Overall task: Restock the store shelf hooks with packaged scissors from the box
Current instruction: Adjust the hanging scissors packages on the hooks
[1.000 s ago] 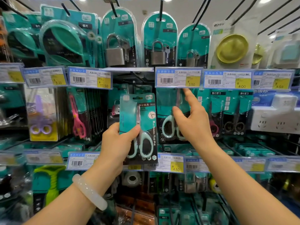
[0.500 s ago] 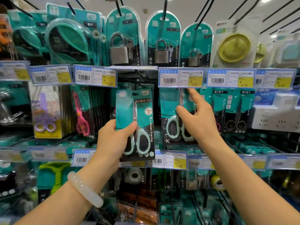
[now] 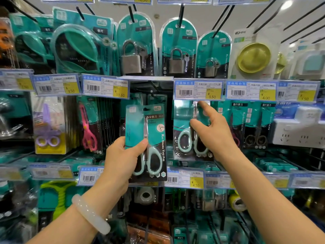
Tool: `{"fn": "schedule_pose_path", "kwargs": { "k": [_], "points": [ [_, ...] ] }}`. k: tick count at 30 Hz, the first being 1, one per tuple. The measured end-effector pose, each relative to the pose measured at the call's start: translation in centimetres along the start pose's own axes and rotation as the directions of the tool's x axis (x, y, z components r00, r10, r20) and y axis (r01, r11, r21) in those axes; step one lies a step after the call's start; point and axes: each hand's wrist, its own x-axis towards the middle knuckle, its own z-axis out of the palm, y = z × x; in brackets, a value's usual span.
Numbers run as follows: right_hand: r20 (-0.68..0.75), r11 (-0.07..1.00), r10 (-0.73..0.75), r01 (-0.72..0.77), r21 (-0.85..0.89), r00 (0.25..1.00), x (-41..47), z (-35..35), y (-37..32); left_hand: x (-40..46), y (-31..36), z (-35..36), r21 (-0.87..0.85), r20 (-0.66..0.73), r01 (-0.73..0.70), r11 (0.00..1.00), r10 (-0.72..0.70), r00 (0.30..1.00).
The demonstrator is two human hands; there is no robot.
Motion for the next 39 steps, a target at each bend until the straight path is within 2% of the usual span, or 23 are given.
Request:
{"fn": "schedule_pose_path", "kwargs": {
  "k": [2, 7, 16, 20, 22, 23, 25, 27, 31, 34, 39],
  "points": [
    [0.016, 0.999, 0.004, -0.003, -0.054, 1.0, 0.7, 0.6, -0.1, 0.1, 0.0, -0.1, -0.002, 0.005, 0.008, 1.0, -0.008, 1.0],
    [0.061, 0.931, 0.004, 0.019, -0.364, 0.998, 2.8, 1.7, 0.8, 0.2, 0.0, -0.1, 0.002, 0.035, 0.021, 1.0, -0.021, 0.999],
    [0.208, 0.85, 0.221, -0.083, -0.521, 0.953, 5.1, 2.5, 1.5, 0.4, 0.1, 0.1, 0.007, 0.057, 0.03, 1.0, -0.03, 0.998],
    [0.255, 0.825, 0.186, -0.01, -0.565, 0.949, 2.8, 2.3, 1.8, 0.6, -0.2, 0.4, 0.017, 0.067, 0.049, 0.999, -0.05, 0.997],
    [0.22, 0.879, 0.092, 0.024, -0.476, 0.971, 1.3, 2.2, 1.8, 0.7, -0.4, 0.8, 0.039, 0.06, 0.051, 0.998, -0.053, 0.997],
    [0.199, 0.926, 0.047, 0.032, -0.376, 0.979, 0.6, 2.3, 1.8, 0.8, -0.5, 1.1, 0.05, 0.057, 0.048, 0.998, -0.051, 0.997],
    [0.187, 0.997, 0.011, 0.004, -0.083, 0.982, -0.8, 2.4, 1.8, 0.7, -0.6, 1.7, 0.078, 0.067, 0.034, 0.996, -0.039, 0.997],
    [0.185, 0.988, 0.037, -0.064, 0.142, 0.982, -1.7, 2.3, 1.8, 0.5, -0.4, 2.6, 0.117, 0.099, 0.023, 0.993, -0.035, 0.994],
    [0.039, 0.981, -0.055, 0.046, 0.187, 0.998, -2.5, 2.3, 2.5, -0.3, -0.1, 4.6, 0.161, 0.205, -0.017, 0.987, -0.017, 0.979],
    [-0.095, 0.936, -0.142, 0.165, 0.311, 0.985, -2.7, 2.0, 2.4, -0.7, 0.3, 5.7, 0.142, 0.253, -0.102, 0.985, 0.063, 0.965],
    [-0.276, 0.89, -0.209, 0.299, 0.344, 0.938, -1.1, 1.7, 1.9, 0.2, 1.0, 7.4, 0.004, 0.192, -0.152, 0.988, 0.149, 0.97]
  ]
}}
